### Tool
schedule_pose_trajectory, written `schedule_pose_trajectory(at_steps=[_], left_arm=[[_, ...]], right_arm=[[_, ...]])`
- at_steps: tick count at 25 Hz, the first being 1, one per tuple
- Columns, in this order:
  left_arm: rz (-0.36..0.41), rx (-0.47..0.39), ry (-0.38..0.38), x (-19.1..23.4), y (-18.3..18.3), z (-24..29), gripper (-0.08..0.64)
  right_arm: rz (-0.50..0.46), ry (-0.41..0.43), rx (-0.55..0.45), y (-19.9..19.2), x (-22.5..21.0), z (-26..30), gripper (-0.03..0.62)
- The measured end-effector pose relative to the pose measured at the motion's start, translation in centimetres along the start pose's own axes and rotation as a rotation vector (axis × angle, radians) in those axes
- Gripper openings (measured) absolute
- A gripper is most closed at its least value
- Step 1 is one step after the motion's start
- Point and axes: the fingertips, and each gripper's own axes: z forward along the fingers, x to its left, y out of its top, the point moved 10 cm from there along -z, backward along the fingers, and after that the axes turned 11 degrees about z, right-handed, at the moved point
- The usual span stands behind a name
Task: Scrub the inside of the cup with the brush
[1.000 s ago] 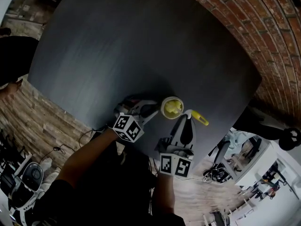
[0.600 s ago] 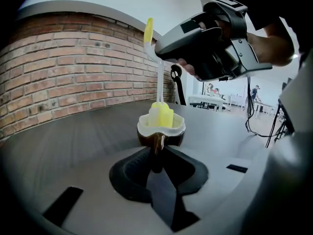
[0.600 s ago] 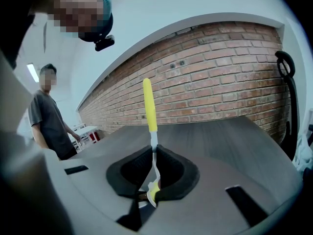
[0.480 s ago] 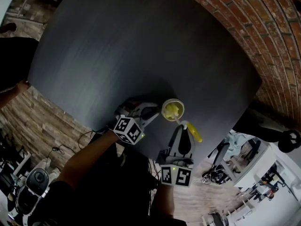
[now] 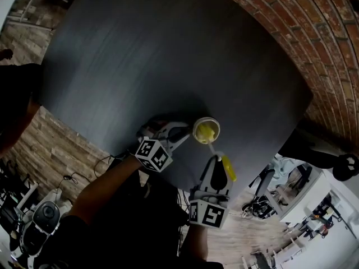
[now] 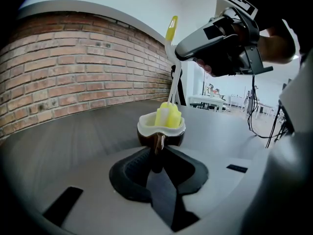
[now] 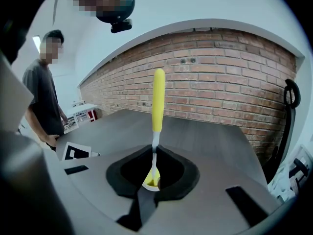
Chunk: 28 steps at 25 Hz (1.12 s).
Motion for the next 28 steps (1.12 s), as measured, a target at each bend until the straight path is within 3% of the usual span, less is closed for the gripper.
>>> schedule_pose_trajectory(at_steps=[7,16,28], left_arm=[[-0.009,-0.002,0.001,0.0,-0.1,0.0,0.089],[-0.008,-0.004,0.000,-0.1,0.0,0.2,0.089],[-0.009,-0.009,-0.008,-0.4,0.1,0.5,0.084]], right_arm=[[-0.106,-0.034,-0.001,0.3,-0.4,0.0,0.044],[-0.202,-0.023,-0.136,1.2,0.0,2.2,0.044],[-0.121,0.059,-0.192,0.4,0.4,3.9,0.044]])
